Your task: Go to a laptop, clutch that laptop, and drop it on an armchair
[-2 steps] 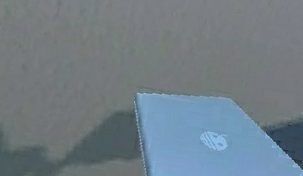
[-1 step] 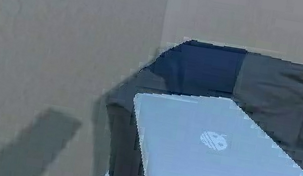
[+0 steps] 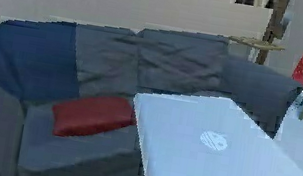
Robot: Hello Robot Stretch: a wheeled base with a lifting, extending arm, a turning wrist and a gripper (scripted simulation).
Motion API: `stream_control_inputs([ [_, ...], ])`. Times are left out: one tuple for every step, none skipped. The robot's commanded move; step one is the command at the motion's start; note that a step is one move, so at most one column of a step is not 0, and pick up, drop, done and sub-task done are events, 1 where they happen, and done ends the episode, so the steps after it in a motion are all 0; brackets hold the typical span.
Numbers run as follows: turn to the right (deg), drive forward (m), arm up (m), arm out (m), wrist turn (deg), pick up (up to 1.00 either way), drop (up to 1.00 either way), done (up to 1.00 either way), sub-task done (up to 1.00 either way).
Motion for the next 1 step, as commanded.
stream_control_inputs([
  [45.0, 0.00, 0.00, 0.00, 0.0, 0.00, 0.00, 0.00, 0.00],
])
